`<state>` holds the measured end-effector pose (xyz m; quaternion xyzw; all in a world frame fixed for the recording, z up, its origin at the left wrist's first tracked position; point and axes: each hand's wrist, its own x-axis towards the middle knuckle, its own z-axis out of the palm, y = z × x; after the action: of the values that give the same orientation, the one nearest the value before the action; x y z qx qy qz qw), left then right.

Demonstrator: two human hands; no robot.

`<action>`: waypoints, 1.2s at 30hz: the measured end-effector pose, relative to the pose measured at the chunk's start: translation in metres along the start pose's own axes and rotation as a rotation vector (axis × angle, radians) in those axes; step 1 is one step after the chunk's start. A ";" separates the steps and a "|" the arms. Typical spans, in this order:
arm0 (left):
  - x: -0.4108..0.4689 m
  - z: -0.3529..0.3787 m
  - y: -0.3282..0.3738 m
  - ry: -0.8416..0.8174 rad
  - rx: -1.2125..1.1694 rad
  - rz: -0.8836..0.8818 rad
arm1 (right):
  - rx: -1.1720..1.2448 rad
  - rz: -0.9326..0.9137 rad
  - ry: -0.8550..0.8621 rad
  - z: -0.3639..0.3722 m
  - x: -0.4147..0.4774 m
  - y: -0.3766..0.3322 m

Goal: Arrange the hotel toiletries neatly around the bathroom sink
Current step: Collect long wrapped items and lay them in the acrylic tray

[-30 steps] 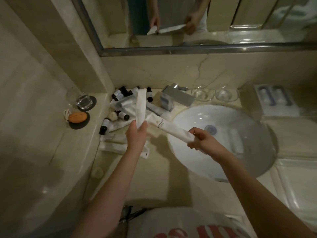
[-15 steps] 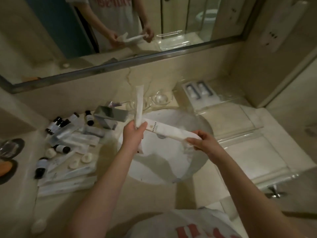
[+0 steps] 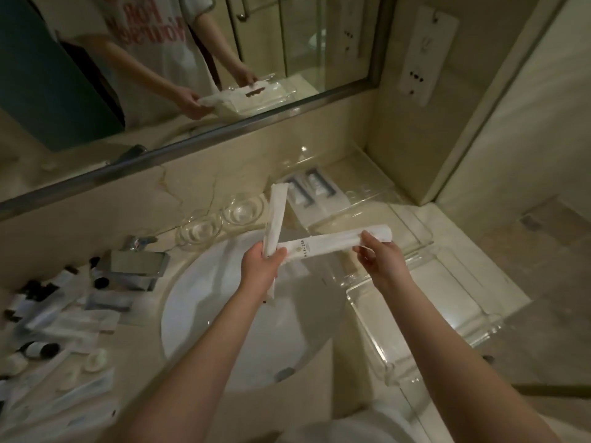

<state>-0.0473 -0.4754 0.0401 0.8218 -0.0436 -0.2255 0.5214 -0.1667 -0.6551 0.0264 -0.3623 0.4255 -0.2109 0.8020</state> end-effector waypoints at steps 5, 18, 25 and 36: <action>0.015 0.010 0.000 0.025 0.047 -0.030 | -0.115 -0.107 0.097 -0.021 0.039 -0.033; 0.034 0.019 0.007 -0.051 0.147 -0.016 | -0.433 0.059 0.258 -0.017 0.116 -0.026; 0.045 0.019 0.014 -0.060 0.148 0.005 | -1.272 -0.231 0.233 -0.020 0.107 -0.023; 0.045 0.018 0.011 -0.084 0.150 -0.007 | -1.711 -0.737 -0.182 -0.012 0.113 0.011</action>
<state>-0.0125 -0.5089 0.0283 0.8485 -0.0796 -0.2578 0.4553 -0.1140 -0.7258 -0.0465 -0.9566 0.2298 -0.0377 0.1754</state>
